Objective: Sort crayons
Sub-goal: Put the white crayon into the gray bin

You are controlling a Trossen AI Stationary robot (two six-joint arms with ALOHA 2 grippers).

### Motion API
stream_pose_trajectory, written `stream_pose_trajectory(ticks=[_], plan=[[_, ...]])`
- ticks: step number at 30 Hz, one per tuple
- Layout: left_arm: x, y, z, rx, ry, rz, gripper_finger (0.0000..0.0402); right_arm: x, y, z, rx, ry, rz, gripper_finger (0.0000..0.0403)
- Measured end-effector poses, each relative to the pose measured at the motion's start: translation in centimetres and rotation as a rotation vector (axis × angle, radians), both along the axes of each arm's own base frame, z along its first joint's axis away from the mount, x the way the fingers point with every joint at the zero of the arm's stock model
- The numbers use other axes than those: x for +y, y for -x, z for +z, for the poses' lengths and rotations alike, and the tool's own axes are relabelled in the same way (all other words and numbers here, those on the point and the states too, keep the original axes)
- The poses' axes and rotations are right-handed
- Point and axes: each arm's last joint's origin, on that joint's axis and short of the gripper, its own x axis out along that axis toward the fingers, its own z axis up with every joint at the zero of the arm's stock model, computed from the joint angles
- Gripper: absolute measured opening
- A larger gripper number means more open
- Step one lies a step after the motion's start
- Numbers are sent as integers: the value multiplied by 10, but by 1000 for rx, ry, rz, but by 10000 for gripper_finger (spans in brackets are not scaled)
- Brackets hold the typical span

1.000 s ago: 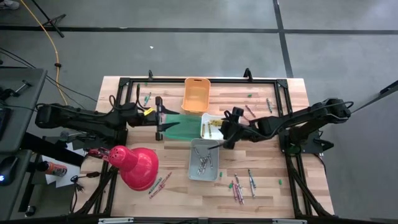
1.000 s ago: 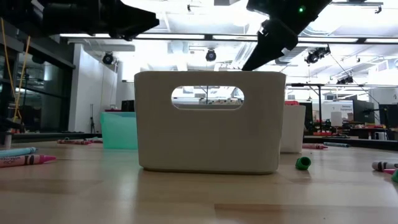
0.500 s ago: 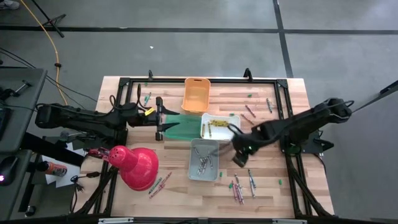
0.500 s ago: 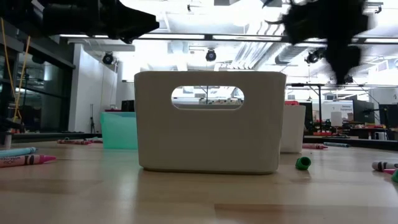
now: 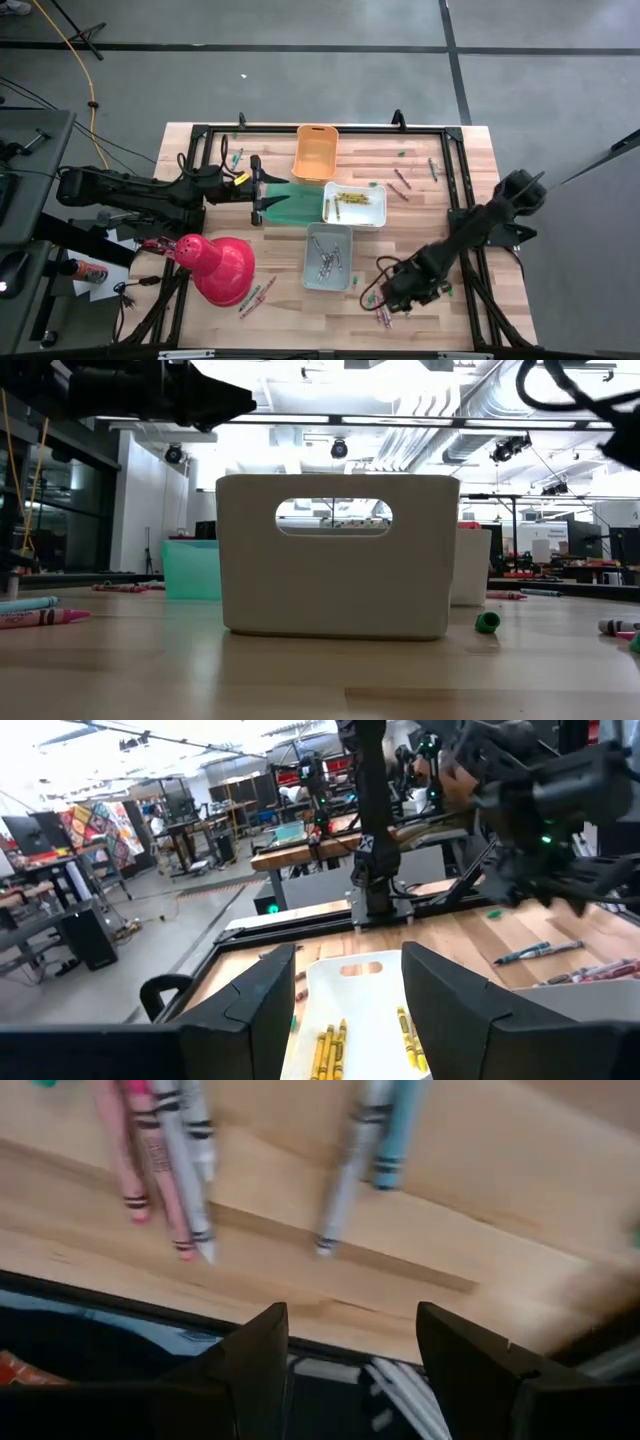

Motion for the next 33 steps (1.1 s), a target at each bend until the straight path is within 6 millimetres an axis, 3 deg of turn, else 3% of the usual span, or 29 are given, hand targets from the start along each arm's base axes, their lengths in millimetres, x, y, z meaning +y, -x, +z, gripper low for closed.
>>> stream_pose_trajectory(ticks=[5,8,17,23,33], plan=[[0,-1,3,0,-28,13,170,8,-19,-28,-60,-13,33,215],[1,-2,5,-9,-16,13,170,5,-19,-39,-3,3,54,215],[0,-2,3,8,24,11,170,6,-14,-44,48,24,43,211],[1,-2,1,33,29,11,170,6,-6,-55,55,12,4,158],[1,-2,1,34,28,12,170,7,-5,-58,39,-6,20,49]])
